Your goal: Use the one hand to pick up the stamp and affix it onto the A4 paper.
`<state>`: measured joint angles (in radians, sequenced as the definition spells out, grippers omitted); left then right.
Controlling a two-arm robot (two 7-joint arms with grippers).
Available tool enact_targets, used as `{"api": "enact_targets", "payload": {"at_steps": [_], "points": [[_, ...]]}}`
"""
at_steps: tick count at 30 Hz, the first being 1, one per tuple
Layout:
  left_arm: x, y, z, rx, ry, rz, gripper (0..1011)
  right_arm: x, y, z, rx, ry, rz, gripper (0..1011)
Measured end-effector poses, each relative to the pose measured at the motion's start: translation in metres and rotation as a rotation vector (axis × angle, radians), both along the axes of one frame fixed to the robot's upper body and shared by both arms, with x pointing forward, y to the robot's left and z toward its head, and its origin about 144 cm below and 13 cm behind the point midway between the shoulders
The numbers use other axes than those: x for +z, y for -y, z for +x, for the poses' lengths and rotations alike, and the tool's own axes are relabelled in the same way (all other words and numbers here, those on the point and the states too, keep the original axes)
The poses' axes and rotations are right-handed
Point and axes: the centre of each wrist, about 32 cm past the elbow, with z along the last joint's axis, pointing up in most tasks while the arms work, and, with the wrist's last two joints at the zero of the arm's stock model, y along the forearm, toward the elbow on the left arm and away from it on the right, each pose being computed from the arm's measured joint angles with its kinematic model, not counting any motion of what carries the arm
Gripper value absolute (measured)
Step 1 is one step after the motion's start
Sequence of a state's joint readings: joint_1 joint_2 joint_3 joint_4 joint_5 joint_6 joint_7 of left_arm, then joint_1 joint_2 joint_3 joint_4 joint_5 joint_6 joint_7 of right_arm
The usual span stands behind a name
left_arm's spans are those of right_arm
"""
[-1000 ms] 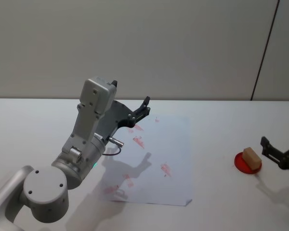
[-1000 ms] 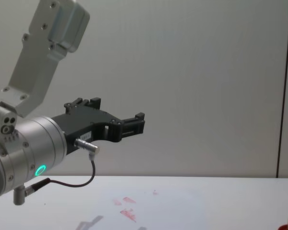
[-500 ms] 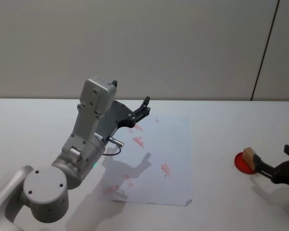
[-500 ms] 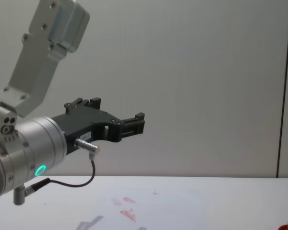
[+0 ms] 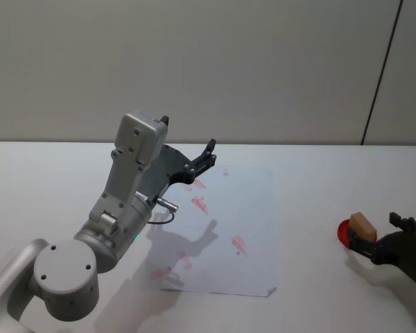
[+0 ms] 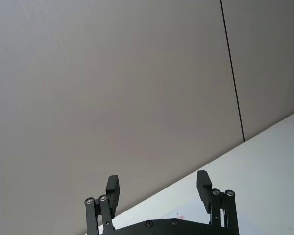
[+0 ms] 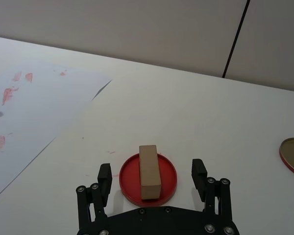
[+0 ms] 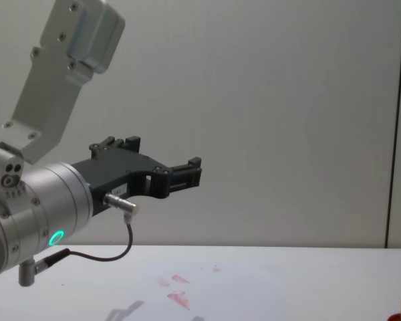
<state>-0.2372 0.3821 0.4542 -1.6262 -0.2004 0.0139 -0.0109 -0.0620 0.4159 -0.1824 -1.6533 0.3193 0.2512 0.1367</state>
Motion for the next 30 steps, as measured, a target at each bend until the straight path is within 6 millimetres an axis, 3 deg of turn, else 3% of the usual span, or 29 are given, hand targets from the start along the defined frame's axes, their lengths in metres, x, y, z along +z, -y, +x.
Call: {"api": "enact_targets", "payload": {"at_steps": [16, 30], "points": [[0.0, 0.0, 0.0, 0.0, 0.0, 0.0, 1003, -0.012, -0.017, 0.025, -0.012, -0.031, -0.023, 1001], [0.0, 0.0, 0.0, 0.0, 0.0, 0.0, 1003, -0.016, -0.024, 0.034, -0.013, -0.042, -0.031, 1001]]}}
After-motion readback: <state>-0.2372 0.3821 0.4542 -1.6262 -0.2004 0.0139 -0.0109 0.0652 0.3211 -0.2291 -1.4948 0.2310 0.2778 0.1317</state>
